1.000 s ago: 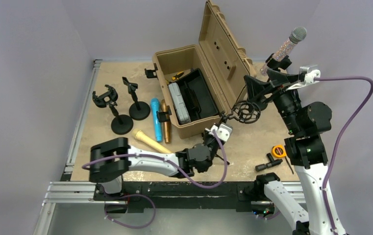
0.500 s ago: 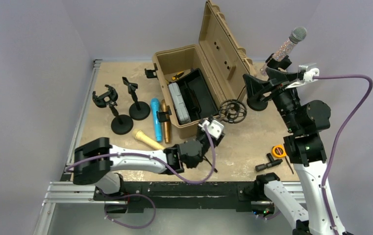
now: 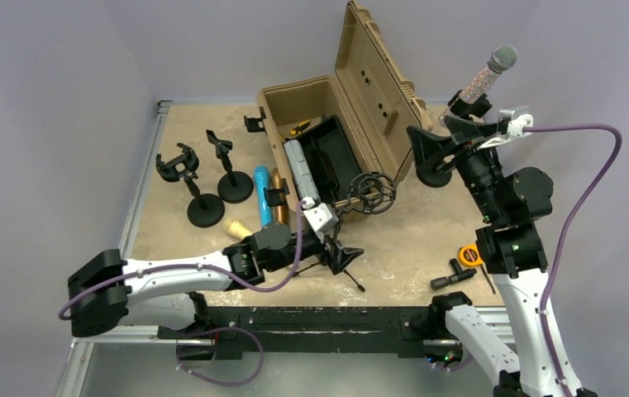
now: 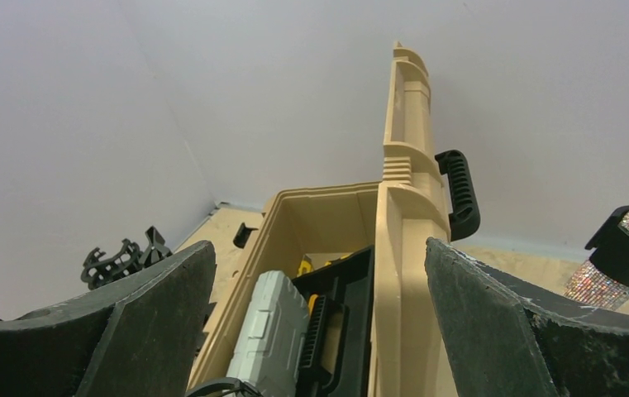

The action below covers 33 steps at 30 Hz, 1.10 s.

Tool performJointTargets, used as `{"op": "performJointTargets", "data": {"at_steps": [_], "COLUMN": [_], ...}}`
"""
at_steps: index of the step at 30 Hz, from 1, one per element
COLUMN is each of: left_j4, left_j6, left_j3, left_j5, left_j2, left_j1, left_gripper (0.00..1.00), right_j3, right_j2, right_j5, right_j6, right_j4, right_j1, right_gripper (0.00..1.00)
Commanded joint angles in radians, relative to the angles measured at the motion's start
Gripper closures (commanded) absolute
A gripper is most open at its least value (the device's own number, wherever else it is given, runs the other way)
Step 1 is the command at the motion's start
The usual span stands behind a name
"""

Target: Remove the microphone from the stand

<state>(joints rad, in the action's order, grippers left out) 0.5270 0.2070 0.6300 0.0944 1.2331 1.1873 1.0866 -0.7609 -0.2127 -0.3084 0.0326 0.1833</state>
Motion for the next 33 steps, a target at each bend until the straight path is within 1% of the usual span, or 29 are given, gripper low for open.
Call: {"op": "performJointTargets", "data": {"at_steps": [1,3,6,8,10,12,16,18,20,24,26,28,29,31,33], "left_j4": [-0.047,-0.073,-0.14,-0.177,-0.208,-0.234,-0.249,-0.234,-0.223,-0.205,-0.205,-0.209,-0.209,-0.209,-0.216], "left_j6": [0.071,0.094,0.103,0.109,0.116,0.117,0.142,0.16,0.175,0.204,0.212,0.216,0.218,0.223,0.235], "left_j3": [-0.053,-0.088,-0.111,-0.132,-0.149,-0.159,-0.164,-0.167,-0.169,-0.178,-0.185,-0.201,-0.211,-0.233,-0.258], "left_j5": [-0.202,-0.221,-0.232,-0.227,-0.204,-0.181,-0.161,-0.158,-0.16,-0.153,-0.137,-0.116,-0.103,-0.098,-0.057], "left_j2": [-0.151,-0.213,-0.293,-0.356,-0.415,-0.453,-0.461,-0.447,-0.433,-0.417,-0.421,-0.437,-0.449,-0.481,-0.515], "left_j1": [-0.061,-0.085,-0.105,-0.121,-0.137,-0.152,-0.174,-0.178,-0.179,-0.179,-0.18,-0.179,-0.18,-0.181,-0.182], "left_gripper": [0.08,0.08,0.08,0.07,0.07,0.06,0.06,0.06,0.07,0.08,0.08,0.08,0.08,0.08,0.08], "right_j3": [-0.01,-0.01,0.003,0.027,0.05,0.068,0.123,0.162,0.207,0.303,0.346,0.375,0.385,0.399,0.422], "right_j2": [-0.014,-0.02,-0.046,-0.058,-0.056,-0.051,-0.062,-0.064,-0.074,-0.138,-0.176,-0.225,-0.249,-0.302,-0.367], "right_j5": [-0.038,-0.08,-0.2,-0.23,-0.222,-0.181,-0.063,-0.006,0.017,-0.015,-0.038,-0.054,-0.033,0.071,0.197], "right_j6": [-0.016,-0.002,0.046,0.073,0.085,0.079,0.061,0.054,0.061,0.112,0.138,0.151,0.15,0.14,0.128], "right_j4": [-0.062,-0.066,-0.054,-0.023,0.01,0.023,0.048,0.06,0.073,0.121,0.144,0.158,0.164,0.176,0.203], "right_j1": [0.004,0.003,0.006,0.024,0.076,0.146,0.263,0.279,0.281,0.294,0.32,0.382,0.437,0.589,0.748], "right_gripper": [0.05,0.05,0.05,0.05,0.05,0.05,0.05,0.05,0.05,0.05,0.05,0.05,0.05,0.05,0.05]}}
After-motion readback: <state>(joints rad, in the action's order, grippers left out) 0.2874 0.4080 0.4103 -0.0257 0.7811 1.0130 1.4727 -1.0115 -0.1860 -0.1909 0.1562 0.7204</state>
